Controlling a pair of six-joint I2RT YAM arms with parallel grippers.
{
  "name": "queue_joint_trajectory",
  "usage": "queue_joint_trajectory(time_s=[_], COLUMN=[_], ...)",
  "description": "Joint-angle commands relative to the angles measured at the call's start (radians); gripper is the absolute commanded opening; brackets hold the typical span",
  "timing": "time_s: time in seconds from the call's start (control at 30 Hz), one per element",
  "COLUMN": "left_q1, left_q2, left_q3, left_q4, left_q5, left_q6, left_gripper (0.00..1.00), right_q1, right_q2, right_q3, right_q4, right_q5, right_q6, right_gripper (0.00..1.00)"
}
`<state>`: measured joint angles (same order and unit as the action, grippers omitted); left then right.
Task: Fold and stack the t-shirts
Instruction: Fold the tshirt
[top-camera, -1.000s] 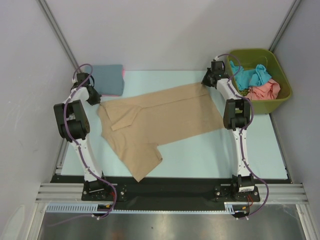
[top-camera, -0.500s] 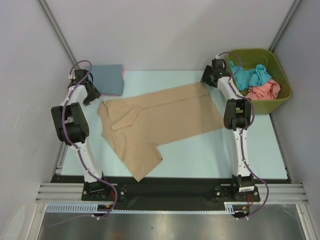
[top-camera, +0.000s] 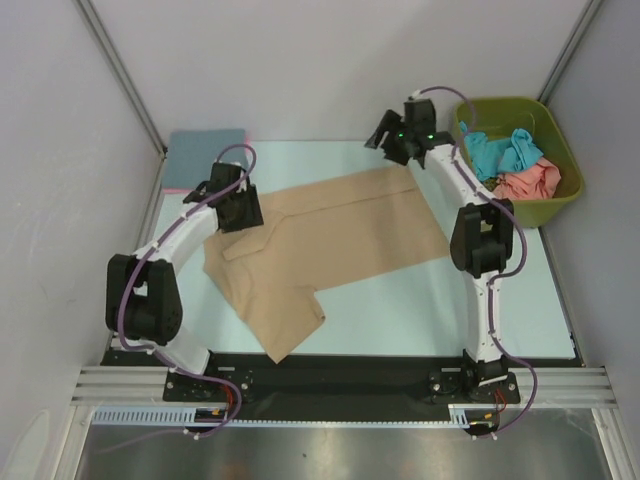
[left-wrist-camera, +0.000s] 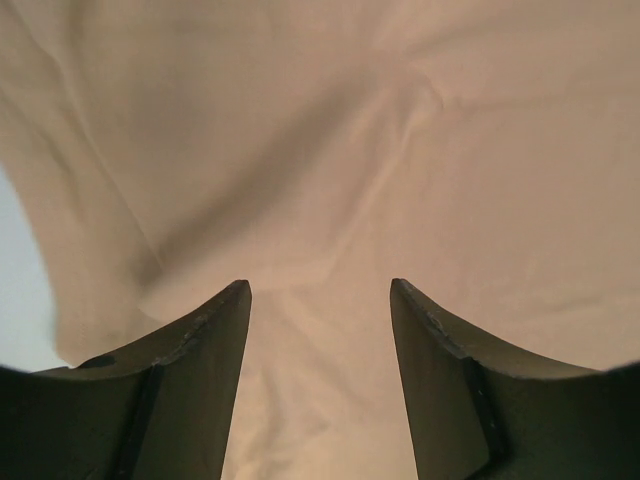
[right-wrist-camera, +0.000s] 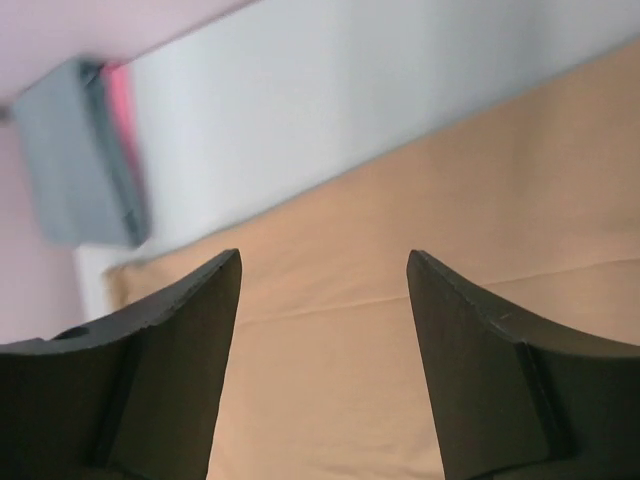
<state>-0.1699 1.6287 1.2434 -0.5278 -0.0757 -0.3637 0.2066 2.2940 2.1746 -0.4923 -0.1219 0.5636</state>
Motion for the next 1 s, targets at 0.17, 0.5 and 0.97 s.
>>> queue_joint_trajectory(time_s=[0.17,0.5,0.97], left_q1=[0.007,0.018,0.09], left_q2=[-0.164,-0.363,-0.529], left_q3=[-0.202,-0.381,-0.645], left_q4=[0.029,-0.058,-0.231], left_q5=[0.183,0.156,0.16], left_q6=[0.008,-0.144,-0.475], left_gripper=[0.61,0.59,0.36], right_q1=[0.234,0.252,-0.087], right_q2=[-0.044,-0.332,-0.74], right_q3=[-0.203,-0.557,-1.029], right_q4=[0.124,-0.151,-0.184], right_q5=[-0.275,-0.129,-0.133], right_q6=[0.224,-0.071,-0.131], right_gripper=[0.7,0.66,0.38])
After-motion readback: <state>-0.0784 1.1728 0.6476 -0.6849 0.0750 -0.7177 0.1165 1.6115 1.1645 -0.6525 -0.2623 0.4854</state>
